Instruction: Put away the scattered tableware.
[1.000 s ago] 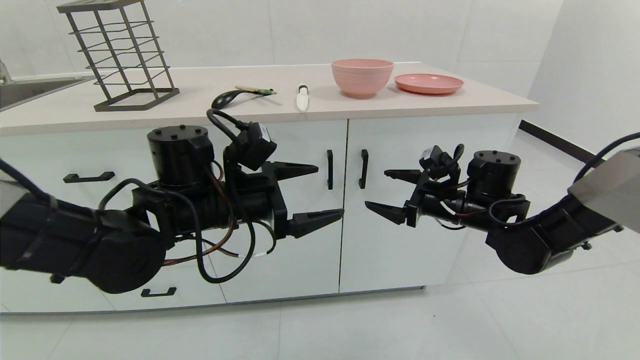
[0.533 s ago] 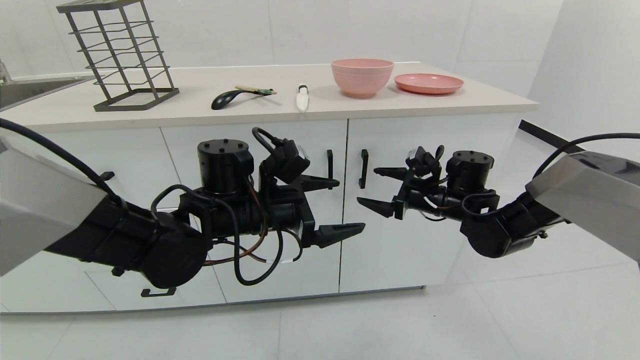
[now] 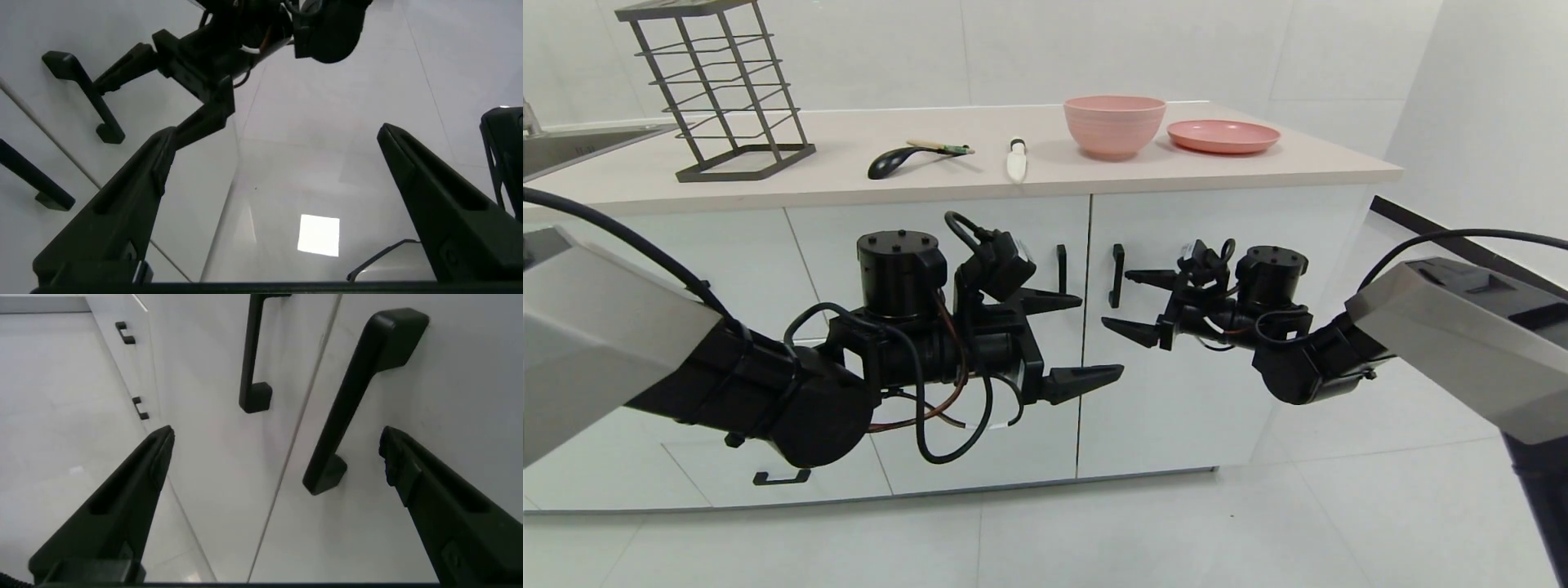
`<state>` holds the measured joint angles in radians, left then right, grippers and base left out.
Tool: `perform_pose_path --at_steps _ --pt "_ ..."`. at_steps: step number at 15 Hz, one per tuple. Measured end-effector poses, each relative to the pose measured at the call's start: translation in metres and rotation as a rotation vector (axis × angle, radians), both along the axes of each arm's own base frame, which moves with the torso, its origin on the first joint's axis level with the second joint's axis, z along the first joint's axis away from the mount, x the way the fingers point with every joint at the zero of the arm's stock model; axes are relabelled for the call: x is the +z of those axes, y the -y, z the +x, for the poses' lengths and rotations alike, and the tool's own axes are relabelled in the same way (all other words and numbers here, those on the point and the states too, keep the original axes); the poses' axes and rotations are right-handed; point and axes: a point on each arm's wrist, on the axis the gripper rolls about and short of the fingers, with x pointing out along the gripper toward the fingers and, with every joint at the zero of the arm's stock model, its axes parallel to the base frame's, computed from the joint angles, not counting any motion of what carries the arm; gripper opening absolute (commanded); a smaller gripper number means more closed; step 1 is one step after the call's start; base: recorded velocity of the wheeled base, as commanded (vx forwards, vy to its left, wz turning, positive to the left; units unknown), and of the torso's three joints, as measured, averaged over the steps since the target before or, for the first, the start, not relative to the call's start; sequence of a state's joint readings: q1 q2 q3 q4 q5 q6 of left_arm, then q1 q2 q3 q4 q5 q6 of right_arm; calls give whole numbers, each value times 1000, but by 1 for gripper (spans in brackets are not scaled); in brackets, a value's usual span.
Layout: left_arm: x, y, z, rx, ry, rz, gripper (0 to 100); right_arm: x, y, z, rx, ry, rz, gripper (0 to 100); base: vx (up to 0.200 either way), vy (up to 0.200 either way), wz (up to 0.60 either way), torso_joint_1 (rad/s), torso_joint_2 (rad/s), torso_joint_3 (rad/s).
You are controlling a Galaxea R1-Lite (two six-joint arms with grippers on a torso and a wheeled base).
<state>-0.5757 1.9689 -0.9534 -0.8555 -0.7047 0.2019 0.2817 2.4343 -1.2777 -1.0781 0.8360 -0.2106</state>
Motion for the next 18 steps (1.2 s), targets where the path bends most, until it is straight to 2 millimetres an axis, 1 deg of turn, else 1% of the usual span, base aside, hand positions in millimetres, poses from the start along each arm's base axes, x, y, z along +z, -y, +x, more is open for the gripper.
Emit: perform_pose_path --at_steps 4,8,10,12,15,16,18 --pt "-2 1 2 5 4 -1 100 -4 -7 11 84 23 15 100 0 0 0 0 0 0" --pt "-5 4 7 4 34 -22 100 -8 -12 17 220 45 29 100 0 0 0 0 0 0" --pt "-8 6 9 4 32 -21 100 -10 -13 19 269 52 33 100 0 0 0 0 0 0" --pt "-6 7 14 9 43 -28 100 -12 -13 19 300 56 35 100 0 0 0 0 0 0" --pt "-1 8 22 19 56 -44 100 -13 -12 11 316 43 34 100 0 0 0 0 0 0" --pt "0 9 23 24 48 -50 100 -13 -10 5 325 31 33 100 0 0 0 0 0 0" --pt "0 9 25 40 42 -54 100 -12 -6 -12 340 2 30 100 0 0 0 0 0 0"
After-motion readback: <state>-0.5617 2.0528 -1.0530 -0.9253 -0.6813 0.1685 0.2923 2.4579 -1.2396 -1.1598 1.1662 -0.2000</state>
